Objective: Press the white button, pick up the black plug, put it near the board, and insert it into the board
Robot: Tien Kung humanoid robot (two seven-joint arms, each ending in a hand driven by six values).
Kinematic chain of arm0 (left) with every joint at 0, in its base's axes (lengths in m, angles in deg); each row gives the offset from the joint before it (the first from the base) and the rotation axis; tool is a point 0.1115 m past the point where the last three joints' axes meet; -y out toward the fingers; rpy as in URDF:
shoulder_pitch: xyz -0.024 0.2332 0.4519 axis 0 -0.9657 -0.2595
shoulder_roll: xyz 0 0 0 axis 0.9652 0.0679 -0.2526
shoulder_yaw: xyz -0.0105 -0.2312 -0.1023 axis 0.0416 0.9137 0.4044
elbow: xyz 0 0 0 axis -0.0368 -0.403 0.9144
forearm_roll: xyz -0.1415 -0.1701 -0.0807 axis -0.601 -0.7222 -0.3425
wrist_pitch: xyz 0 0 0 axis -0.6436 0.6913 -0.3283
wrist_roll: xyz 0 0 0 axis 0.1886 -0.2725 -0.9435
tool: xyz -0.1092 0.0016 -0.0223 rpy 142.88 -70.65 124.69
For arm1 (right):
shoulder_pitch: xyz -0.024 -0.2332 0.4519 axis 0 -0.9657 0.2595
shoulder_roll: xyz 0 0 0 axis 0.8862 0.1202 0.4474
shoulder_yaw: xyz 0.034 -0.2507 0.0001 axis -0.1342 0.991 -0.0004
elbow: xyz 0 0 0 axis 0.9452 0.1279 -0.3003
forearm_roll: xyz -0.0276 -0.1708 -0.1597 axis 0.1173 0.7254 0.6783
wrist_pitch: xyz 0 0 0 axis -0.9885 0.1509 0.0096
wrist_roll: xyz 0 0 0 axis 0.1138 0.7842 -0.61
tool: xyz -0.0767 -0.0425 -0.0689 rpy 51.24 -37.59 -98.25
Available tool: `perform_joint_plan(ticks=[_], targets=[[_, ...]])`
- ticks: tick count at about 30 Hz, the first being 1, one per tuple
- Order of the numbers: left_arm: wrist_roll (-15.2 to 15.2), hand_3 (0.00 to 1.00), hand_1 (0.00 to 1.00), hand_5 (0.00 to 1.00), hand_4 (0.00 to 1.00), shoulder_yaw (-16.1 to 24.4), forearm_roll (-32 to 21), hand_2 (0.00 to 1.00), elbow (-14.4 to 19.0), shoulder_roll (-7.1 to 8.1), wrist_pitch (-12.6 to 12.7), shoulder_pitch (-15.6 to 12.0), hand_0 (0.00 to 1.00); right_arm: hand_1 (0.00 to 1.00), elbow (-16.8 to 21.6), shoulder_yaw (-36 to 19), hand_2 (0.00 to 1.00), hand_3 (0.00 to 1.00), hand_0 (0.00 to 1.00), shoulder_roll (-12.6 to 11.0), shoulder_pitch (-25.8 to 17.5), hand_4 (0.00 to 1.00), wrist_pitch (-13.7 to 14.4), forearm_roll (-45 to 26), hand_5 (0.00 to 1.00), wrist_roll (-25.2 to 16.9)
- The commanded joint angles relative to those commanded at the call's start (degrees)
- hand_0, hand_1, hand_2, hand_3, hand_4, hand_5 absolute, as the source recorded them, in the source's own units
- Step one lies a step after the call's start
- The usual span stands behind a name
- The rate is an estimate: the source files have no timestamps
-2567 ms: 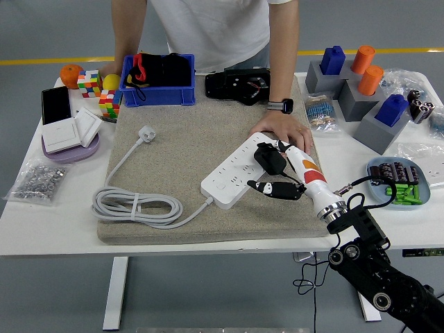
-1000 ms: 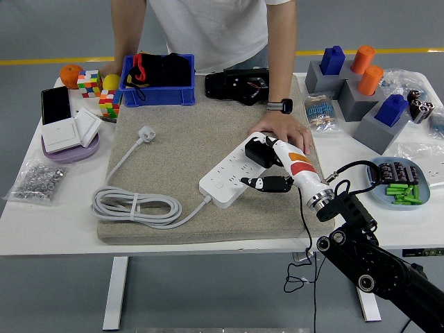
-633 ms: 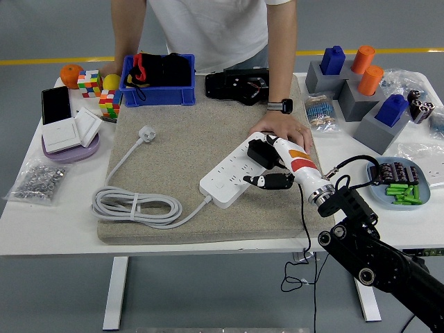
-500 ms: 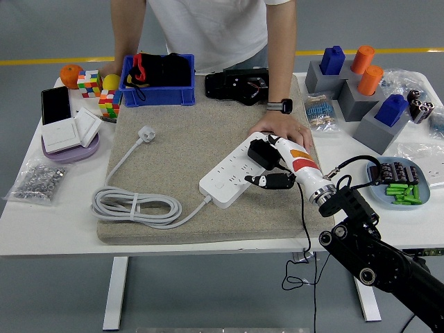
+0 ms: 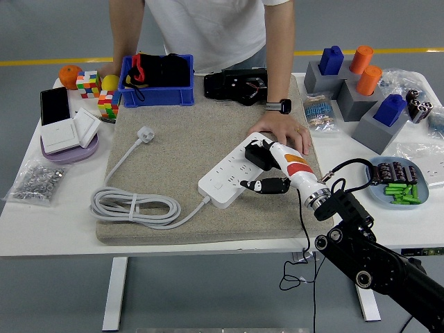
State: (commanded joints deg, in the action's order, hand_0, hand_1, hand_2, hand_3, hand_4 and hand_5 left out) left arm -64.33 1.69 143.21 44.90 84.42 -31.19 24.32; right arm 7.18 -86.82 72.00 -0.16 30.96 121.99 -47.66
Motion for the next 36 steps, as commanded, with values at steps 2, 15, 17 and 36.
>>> perform_joint_plan(ticks=[2,15,17,36], targets=[[0.0,0.686,0.675,0.197,0.565,-0.1,-0.5,0.658,0.0,0.00,0.1,-0.1,0.684,0.762,1.4,-0.6,0.707,0.731,0.826,-0.3,-0.2,0.998,0.1,-0.1,0.251,0.0],[0.0,0.686,0.675,0.195,0.563,0.5,0.2,0.658,0.0,-0.09,0.1,-0.1,0.683,0.763,17.0,-7.0,0.706,0.731,0.826,-4.1,-1.9,0.998,0.3,0.3,0.247,0.0],[0.0,0.686,0.675,0.195,0.563,0.6,0.2,0.658,0.0,-0.11,0.1,-0.1,0.683,0.763,19.3,-8.1,0.706,0.731,0.826,-4.9,-2.9,0.998,0.2,0.3,0.247,0.1],[0.2,0.686,0.675,0.192,0.561,-0.1,-0.9,0.659,0.0,-0.13,0.1,0.4,0.684,0.775,24.1,-26.2,0.709,0.739,0.833,-11.2,-20.3,0.998,-2.4,-6.1,0.261,-0.8]])
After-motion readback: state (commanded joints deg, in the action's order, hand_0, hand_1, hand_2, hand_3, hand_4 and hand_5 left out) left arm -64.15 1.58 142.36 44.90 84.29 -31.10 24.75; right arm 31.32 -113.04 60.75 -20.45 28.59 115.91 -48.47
